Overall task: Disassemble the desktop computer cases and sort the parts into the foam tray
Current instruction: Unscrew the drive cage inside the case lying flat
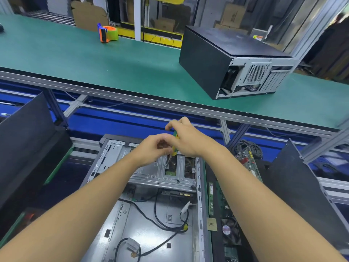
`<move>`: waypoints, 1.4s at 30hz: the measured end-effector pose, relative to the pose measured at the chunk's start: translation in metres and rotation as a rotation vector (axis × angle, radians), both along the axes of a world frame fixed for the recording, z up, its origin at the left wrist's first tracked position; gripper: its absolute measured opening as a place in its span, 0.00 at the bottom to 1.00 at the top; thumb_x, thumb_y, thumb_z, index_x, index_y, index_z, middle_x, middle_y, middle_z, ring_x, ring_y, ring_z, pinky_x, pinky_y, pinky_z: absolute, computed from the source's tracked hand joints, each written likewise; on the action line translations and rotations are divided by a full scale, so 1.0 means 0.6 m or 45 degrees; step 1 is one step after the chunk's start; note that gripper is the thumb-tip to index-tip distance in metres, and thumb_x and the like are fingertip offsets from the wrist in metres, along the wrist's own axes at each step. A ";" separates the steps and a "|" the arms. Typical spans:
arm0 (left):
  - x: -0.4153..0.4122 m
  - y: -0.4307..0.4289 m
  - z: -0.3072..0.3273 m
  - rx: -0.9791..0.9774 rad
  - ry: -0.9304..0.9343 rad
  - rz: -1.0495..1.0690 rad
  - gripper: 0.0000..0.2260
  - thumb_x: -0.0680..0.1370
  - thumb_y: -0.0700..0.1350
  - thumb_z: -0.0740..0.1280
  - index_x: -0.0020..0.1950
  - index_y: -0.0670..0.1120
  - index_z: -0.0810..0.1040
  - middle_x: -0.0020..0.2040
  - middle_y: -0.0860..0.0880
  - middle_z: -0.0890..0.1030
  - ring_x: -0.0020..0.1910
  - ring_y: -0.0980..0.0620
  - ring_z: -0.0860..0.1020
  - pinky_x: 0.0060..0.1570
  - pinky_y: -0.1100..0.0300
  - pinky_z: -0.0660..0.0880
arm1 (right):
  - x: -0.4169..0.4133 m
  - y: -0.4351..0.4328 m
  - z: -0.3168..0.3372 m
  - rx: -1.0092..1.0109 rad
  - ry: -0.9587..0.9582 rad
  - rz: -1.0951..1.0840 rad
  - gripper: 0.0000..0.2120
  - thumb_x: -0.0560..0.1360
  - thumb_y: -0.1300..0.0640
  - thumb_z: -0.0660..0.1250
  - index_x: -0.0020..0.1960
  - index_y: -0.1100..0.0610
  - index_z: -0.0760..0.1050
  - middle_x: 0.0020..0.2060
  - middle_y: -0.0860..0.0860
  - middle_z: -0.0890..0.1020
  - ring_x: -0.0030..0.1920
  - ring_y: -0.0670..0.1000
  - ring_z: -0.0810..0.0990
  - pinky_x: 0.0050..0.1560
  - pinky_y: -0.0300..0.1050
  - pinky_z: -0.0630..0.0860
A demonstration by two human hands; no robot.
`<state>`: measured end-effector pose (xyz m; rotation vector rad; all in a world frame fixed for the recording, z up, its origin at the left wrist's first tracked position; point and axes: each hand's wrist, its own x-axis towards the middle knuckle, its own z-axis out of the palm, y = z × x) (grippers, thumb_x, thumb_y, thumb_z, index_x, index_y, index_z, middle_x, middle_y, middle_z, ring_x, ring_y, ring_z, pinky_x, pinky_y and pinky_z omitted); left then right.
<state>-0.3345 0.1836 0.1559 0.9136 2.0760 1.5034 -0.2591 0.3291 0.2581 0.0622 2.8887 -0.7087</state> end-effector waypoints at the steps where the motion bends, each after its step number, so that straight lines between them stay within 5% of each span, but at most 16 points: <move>1: 0.000 0.002 -0.001 -0.043 0.033 0.000 0.06 0.78 0.42 0.72 0.52 0.53 0.81 0.49 0.52 0.85 0.51 0.53 0.83 0.57 0.54 0.79 | 0.000 -0.002 -0.002 -0.012 0.034 -0.060 0.20 0.82 0.40 0.58 0.69 0.50 0.66 0.59 0.49 0.65 0.58 0.53 0.71 0.54 0.53 0.72; 6: 0.011 0.013 0.003 -0.098 0.160 0.069 0.07 0.76 0.49 0.75 0.49 0.60 0.80 0.48 0.54 0.83 0.50 0.54 0.81 0.56 0.49 0.78 | -0.008 -0.021 0.000 0.492 0.116 -0.254 0.18 0.83 0.41 0.57 0.54 0.57 0.62 0.44 0.53 0.74 0.43 0.58 0.72 0.34 0.49 0.63; 10: 0.004 0.003 0.010 -0.050 0.066 0.070 0.12 0.73 0.48 0.77 0.49 0.62 0.79 0.49 0.57 0.83 0.48 0.61 0.81 0.49 0.59 0.77 | -0.017 -0.027 0.005 0.230 0.016 -0.071 0.07 0.81 0.55 0.62 0.56 0.55 0.67 0.50 0.54 0.73 0.47 0.58 0.74 0.37 0.50 0.66; 14: 0.007 -0.008 0.013 0.094 -0.160 0.009 0.15 0.75 0.36 0.74 0.56 0.53 0.80 0.52 0.56 0.86 0.53 0.60 0.83 0.51 0.68 0.77 | -0.017 -0.024 0.021 0.180 -0.035 0.073 0.11 0.75 0.66 0.63 0.49 0.50 0.69 0.51 0.50 0.67 0.48 0.55 0.70 0.35 0.46 0.63; 16: 0.014 -0.007 0.011 0.069 -0.095 0.076 0.13 0.75 0.35 0.74 0.51 0.53 0.82 0.47 0.57 0.87 0.48 0.62 0.83 0.46 0.69 0.77 | -0.017 -0.022 0.022 0.117 -0.055 0.096 0.09 0.76 0.63 0.64 0.48 0.49 0.70 0.52 0.50 0.68 0.49 0.55 0.72 0.40 0.47 0.68; 18: 0.017 -0.001 0.011 0.020 -0.009 0.179 0.10 0.73 0.38 0.77 0.44 0.53 0.83 0.42 0.50 0.86 0.41 0.58 0.83 0.40 0.63 0.78 | -0.016 -0.021 0.018 0.097 -0.037 0.030 0.06 0.79 0.51 0.65 0.53 0.50 0.69 0.54 0.51 0.68 0.53 0.56 0.71 0.46 0.51 0.69; 21: 0.020 0.015 0.010 -0.042 0.015 0.257 0.10 0.69 0.41 0.80 0.44 0.49 0.81 0.41 0.47 0.84 0.40 0.53 0.81 0.41 0.62 0.74 | -0.013 -0.024 0.012 0.284 0.000 -0.194 0.24 0.80 0.35 0.57 0.61 0.55 0.66 0.52 0.52 0.69 0.50 0.57 0.69 0.43 0.52 0.68; 24: 0.022 0.024 0.012 -0.179 0.093 0.260 0.15 0.69 0.46 0.80 0.48 0.49 0.77 0.43 0.49 0.81 0.41 0.51 0.78 0.41 0.57 0.74 | -0.016 -0.031 0.006 0.416 0.037 -0.271 0.18 0.83 0.42 0.56 0.56 0.57 0.64 0.43 0.53 0.73 0.39 0.57 0.71 0.33 0.49 0.64; 27: 0.014 0.010 0.012 -0.040 -0.015 0.092 0.12 0.74 0.41 0.76 0.55 0.49 0.80 0.50 0.49 0.85 0.52 0.50 0.82 0.55 0.53 0.79 | -0.017 -0.026 0.009 0.275 0.016 -0.151 0.06 0.82 0.55 0.59 0.56 0.56 0.67 0.50 0.55 0.75 0.43 0.57 0.75 0.36 0.49 0.69; 31: 0.007 -0.003 0.006 0.120 -0.116 0.066 0.12 0.76 0.33 0.72 0.57 0.45 0.81 0.50 0.52 0.86 0.52 0.54 0.84 0.56 0.59 0.80 | -0.015 -0.018 0.030 0.212 -0.102 0.015 0.09 0.76 0.63 0.65 0.48 0.48 0.72 0.52 0.50 0.68 0.46 0.54 0.72 0.37 0.47 0.67; 34: 0.003 0.003 0.005 0.078 -0.051 0.106 0.12 0.73 0.35 0.76 0.52 0.45 0.78 0.44 0.49 0.84 0.45 0.52 0.83 0.51 0.53 0.80 | -0.009 -0.021 0.025 0.157 -0.098 0.029 0.07 0.77 0.55 0.67 0.53 0.50 0.71 0.56 0.52 0.70 0.53 0.57 0.72 0.45 0.49 0.69; 38: 0.010 0.014 0.001 -0.093 0.071 0.169 0.12 0.69 0.54 0.77 0.45 0.50 0.79 0.44 0.40 0.80 0.40 0.51 0.76 0.47 0.44 0.77 | -0.006 -0.031 0.014 0.243 0.002 -0.241 0.23 0.81 0.36 0.56 0.61 0.56 0.65 0.53 0.54 0.72 0.49 0.59 0.73 0.40 0.51 0.68; 40: 0.013 0.015 0.003 -0.111 0.127 0.169 0.09 0.70 0.54 0.77 0.44 0.57 0.79 0.42 0.49 0.81 0.40 0.56 0.77 0.44 0.51 0.75 | -0.009 -0.032 0.007 0.396 0.035 -0.247 0.17 0.83 0.41 0.57 0.55 0.56 0.63 0.45 0.54 0.75 0.40 0.57 0.73 0.31 0.48 0.63; 42: 0.012 0.008 0.007 -0.019 0.038 0.073 0.10 0.74 0.47 0.77 0.45 0.62 0.79 0.47 0.53 0.84 0.47 0.56 0.81 0.51 0.54 0.76 | -0.011 -0.030 0.008 0.359 0.041 -0.163 0.09 0.83 0.50 0.59 0.55 0.56 0.64 0.47 0.54 0.76 0.40 0.56 0.72 0.30 0.47 0.62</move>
